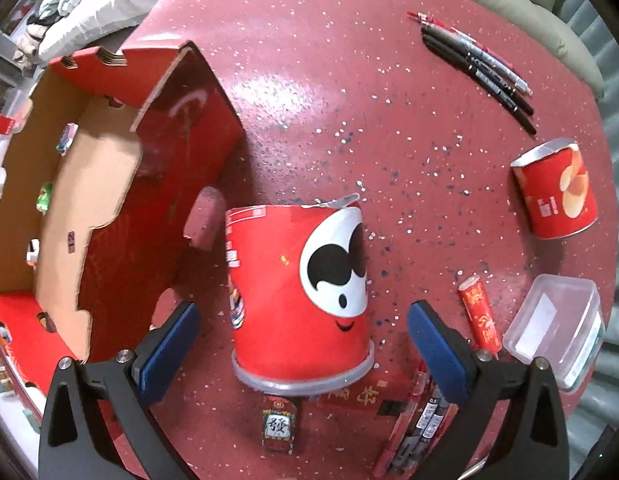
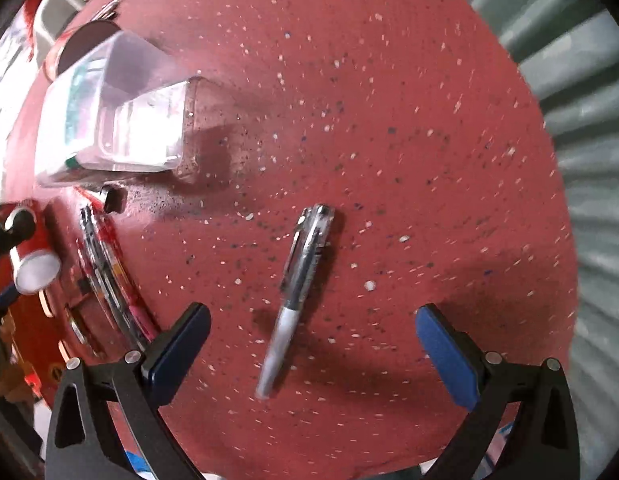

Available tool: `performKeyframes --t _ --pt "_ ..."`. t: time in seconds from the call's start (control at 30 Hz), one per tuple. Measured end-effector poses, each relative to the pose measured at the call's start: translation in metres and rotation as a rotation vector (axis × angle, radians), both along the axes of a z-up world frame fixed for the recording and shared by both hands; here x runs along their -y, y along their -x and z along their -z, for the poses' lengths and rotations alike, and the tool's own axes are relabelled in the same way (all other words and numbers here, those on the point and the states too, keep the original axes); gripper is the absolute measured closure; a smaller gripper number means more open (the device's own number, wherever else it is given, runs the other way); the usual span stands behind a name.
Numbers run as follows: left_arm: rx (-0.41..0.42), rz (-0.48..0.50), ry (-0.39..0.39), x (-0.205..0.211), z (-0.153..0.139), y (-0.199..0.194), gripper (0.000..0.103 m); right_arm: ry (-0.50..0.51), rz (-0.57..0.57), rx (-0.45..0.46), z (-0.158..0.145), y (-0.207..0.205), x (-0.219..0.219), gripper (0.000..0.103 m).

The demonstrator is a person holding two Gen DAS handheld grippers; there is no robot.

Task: Organize rigid objects
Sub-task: 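Lower the left gripper onto the panda-face can while the right gripper closes on the silver pen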

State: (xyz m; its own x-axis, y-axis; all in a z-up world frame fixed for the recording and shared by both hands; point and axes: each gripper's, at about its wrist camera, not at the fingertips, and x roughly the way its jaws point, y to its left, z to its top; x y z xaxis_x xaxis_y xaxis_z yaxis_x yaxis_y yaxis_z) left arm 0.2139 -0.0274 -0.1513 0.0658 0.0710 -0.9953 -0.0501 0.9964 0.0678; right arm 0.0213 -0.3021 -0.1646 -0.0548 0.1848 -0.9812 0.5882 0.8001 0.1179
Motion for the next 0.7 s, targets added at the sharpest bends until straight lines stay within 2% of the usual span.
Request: performKeyframes --t 0.27,0.37,0.7 --pt "-0.021 0.059 0.004 0.016 0.019 -0.014 0.000 0.118 0.013 -0.045 0.014 -0.008 -0.031 0.000" --pt "-0.040 0.053 0.017 0.015 0.028 -0.015 0.000 0.121 0.041 -0.050 0.019 -0.013 -0.048 0.000" --pt "-0.060 0.028 0.020 -0.010 0.046 -0.018 0.000 0.117 0.058 -0.054 0.021 -0.020 -0.046 0.000"
